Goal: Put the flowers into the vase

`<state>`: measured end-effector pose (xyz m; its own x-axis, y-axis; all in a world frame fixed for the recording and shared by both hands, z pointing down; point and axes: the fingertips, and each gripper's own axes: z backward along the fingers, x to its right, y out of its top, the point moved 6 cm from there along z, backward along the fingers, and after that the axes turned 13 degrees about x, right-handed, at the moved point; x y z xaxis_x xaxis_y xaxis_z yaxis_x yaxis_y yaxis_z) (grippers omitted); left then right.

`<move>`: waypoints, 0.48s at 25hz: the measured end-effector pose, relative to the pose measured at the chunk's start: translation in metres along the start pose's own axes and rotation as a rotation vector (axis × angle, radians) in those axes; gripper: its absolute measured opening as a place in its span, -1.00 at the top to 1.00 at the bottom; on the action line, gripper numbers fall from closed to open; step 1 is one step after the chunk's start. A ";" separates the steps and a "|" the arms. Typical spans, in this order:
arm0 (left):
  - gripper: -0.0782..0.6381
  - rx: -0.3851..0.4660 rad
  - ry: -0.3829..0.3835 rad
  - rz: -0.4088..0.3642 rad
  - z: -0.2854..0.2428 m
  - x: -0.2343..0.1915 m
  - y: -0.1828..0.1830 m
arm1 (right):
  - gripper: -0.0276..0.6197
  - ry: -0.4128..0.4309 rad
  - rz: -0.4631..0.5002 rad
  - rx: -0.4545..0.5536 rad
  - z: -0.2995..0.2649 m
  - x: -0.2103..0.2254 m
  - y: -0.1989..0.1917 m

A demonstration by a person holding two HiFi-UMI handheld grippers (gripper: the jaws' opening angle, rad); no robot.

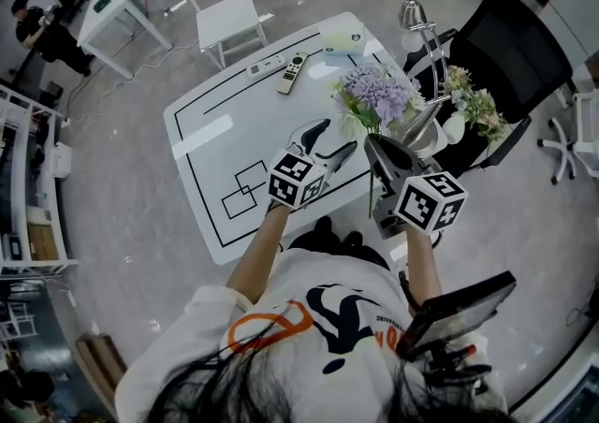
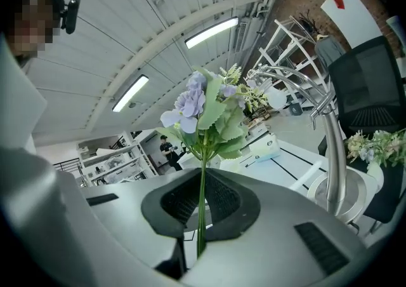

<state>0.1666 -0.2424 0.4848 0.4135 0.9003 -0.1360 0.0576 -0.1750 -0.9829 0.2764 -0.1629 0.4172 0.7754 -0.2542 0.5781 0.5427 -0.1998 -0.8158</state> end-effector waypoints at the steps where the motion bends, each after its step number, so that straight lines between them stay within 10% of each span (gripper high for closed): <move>1: -0.07 -0.001 -0.015 -0.012 -0.006 -0.002 0.003 | 0.86 -0.006 0.001 0.004 -0.001 0.001 0.002; 12: -0.09 -0.016 -0.102 -0.132 -0.048 -0.008 0.015 | 0.86 -0.054 0.018 0.038 -0.008 0.008 0.014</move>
<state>0.2081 -0.2718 0.4770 0.3072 0.9515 -0.0181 0.1202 -0.0577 -0.9911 0.2872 -0.1747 0.4105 0.8006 -0.2058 0.5627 0.5399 -0.1593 -0.8265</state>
